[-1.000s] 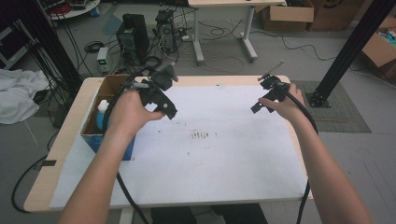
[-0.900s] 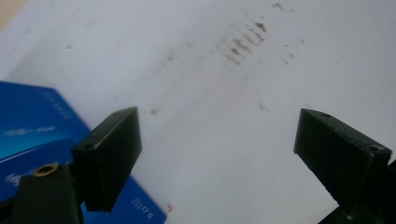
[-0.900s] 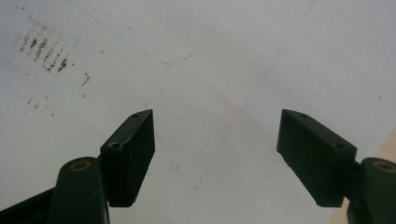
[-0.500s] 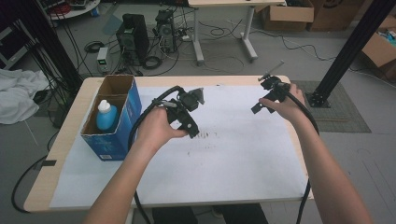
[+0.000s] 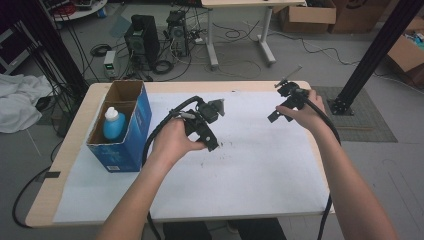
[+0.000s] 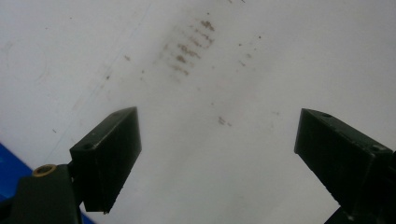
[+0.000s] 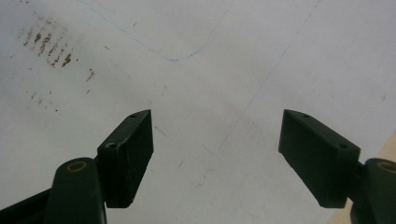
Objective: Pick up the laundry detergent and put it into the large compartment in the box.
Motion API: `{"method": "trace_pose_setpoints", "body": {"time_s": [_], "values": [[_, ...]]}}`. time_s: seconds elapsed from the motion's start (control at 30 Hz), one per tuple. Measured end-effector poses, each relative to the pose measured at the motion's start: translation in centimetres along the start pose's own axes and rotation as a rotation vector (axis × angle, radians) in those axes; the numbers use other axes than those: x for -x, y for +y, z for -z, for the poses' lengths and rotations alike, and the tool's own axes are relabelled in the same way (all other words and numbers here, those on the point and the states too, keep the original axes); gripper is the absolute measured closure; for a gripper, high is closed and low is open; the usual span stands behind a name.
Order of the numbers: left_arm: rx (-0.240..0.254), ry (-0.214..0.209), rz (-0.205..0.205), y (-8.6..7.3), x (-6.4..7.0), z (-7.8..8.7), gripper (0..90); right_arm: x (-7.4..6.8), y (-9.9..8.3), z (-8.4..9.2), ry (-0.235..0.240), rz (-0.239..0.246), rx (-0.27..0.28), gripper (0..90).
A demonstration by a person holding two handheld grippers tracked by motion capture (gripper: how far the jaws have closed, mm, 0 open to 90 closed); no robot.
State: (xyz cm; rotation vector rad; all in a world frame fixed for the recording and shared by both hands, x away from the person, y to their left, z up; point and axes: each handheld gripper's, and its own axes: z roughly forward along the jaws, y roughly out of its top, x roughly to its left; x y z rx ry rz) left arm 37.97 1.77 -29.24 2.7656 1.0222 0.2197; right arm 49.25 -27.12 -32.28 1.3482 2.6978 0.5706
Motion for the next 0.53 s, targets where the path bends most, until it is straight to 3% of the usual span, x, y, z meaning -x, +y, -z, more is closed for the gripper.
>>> {"method": "trace_pose_setpoints", "body": {"time_s": [0.53], "values": [[0.004,0.004,0.002,-0.13,0.01,0.17,15.4,-0.24,-0.20,0.29,-0.009,0.000,0.002,25.0]]}}
